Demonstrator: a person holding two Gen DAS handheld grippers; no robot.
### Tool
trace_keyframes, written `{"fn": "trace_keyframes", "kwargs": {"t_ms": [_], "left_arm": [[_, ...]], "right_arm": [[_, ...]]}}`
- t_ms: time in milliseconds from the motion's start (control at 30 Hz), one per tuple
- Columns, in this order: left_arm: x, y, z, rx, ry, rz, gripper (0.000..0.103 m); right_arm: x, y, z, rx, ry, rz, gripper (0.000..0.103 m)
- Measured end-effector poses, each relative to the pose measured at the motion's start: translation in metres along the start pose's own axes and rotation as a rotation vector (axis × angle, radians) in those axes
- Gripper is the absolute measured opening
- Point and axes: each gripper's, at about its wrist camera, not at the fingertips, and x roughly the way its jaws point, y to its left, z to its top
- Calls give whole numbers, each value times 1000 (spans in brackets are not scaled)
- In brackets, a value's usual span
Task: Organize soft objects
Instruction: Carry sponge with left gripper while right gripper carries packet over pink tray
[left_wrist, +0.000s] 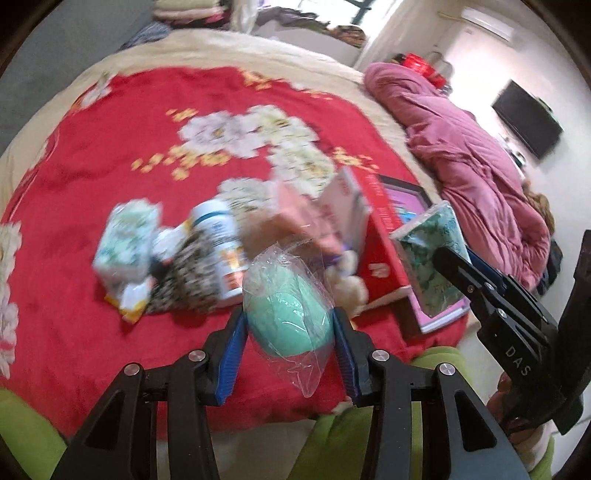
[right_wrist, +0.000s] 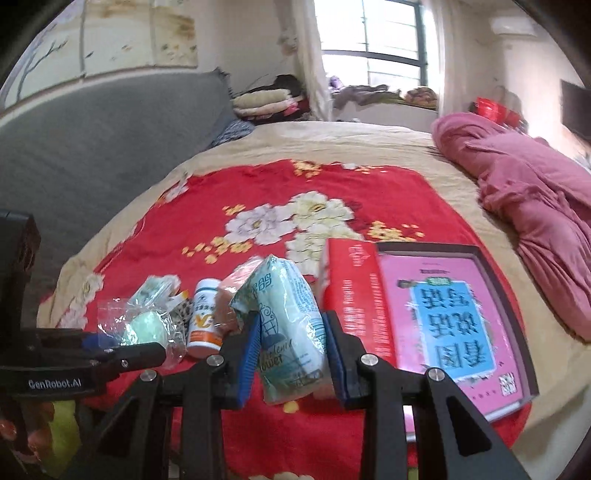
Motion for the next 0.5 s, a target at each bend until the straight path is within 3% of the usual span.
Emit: {"fn": "trace_keyframes", "kwargs": {"t_ms": [500], "left_arm": [[15, -118, 12, 221, 4, -82, 47]], "right_arm": [[-58, -105, -3, 238, -76, -137, 34]]}}
